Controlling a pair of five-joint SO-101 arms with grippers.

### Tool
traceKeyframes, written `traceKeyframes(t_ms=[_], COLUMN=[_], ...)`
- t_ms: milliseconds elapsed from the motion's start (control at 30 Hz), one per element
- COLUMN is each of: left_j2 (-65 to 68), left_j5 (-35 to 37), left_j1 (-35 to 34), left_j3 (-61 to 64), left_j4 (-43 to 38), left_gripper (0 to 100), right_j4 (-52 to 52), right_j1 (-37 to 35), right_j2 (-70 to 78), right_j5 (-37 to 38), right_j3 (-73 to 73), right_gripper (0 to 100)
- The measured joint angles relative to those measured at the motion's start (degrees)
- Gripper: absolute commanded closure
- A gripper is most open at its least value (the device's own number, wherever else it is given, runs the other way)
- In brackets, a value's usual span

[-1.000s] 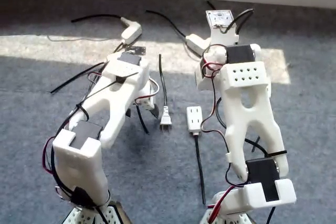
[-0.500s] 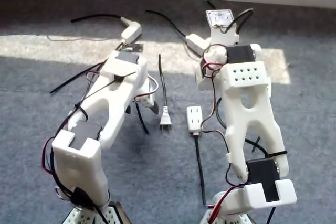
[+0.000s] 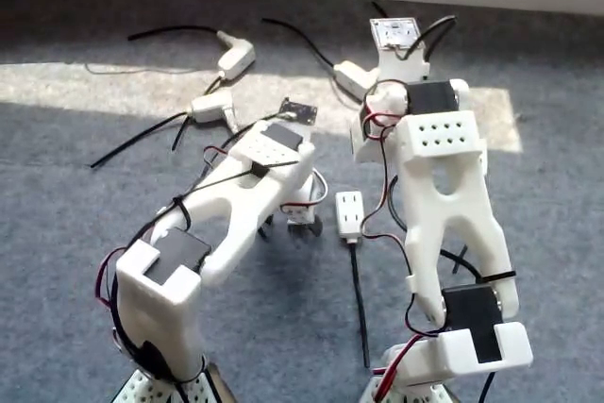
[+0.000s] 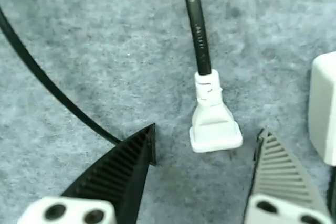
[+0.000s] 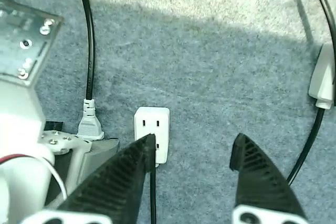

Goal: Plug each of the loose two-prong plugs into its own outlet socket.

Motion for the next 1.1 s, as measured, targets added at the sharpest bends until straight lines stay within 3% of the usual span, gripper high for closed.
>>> traceKeyframes(t_ms=[867, 1100], left_j2=[-1.0, -1.0], left_j5=[0.1, 0.1], left_j1=[-22.1, -22.5], left_j3=[-0.6, -0.8], left_j4=[-2.7, -2.3], left_gripper=[70, 70], right_j4=[0.0, 0.0], right_j1=[0.0, 0.0], right_j2=[0.0, 0.0], right_j5=[0.0, 0.0], right_j3=[0.0, 0.0], right_gripper=[76.7, 76.7])
